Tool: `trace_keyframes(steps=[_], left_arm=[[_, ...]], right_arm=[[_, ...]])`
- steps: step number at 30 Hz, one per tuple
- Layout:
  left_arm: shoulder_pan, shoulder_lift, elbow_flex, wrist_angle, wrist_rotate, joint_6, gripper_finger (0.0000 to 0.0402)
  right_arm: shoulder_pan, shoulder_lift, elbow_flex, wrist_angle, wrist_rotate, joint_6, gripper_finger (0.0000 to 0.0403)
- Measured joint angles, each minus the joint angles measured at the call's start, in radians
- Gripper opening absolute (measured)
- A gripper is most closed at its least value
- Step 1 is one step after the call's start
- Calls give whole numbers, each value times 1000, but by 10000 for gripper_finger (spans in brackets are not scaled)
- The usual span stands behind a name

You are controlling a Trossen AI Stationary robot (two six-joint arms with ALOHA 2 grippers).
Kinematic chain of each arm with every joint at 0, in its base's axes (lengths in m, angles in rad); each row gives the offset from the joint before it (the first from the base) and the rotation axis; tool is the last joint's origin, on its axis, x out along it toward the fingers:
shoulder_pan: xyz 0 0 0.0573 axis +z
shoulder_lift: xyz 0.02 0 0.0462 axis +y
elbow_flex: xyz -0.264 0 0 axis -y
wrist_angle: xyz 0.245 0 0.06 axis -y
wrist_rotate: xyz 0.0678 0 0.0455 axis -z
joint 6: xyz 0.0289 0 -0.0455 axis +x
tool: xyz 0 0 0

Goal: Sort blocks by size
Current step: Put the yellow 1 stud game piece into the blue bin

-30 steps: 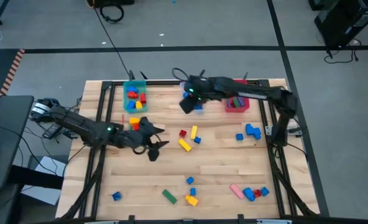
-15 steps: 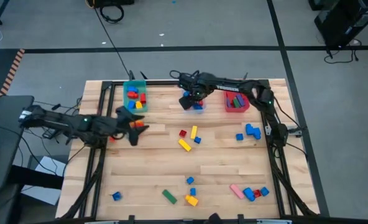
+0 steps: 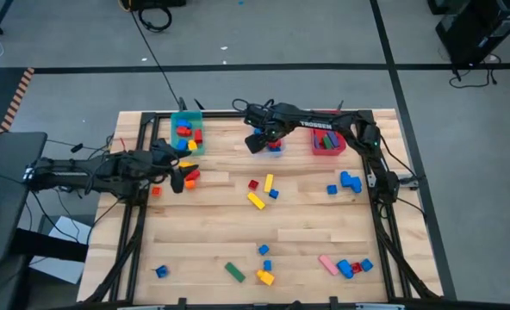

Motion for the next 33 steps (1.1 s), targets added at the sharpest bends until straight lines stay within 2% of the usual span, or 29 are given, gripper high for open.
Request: trace_keyframes(steps=[5,9,14,19,23,29,33], left_arm=[[0,0,0,-1,0,-2,282],[0,3,0,19,-1,-2,282],[0,3,0,75,-8,12,282],[-17,27,7,102,29,-38,282],[-77,124,47,102,54,-82,282],[-174,352,168,83,60,-88,282],[-178,459,270,-112,49,-188,282]], right_arm=[[22,-10,0,-19,5,-2,264],[52,-69,0,-30,14,-27,257],[101,-185,-10,-38,56,-94,243],[169,-341,-109,-34,74,-119,237],[239,-489,-233,-37,125,-87,236],[362,-709,-444,-43,171,67,236],[425,-818,-569,-41,192,165,236]])
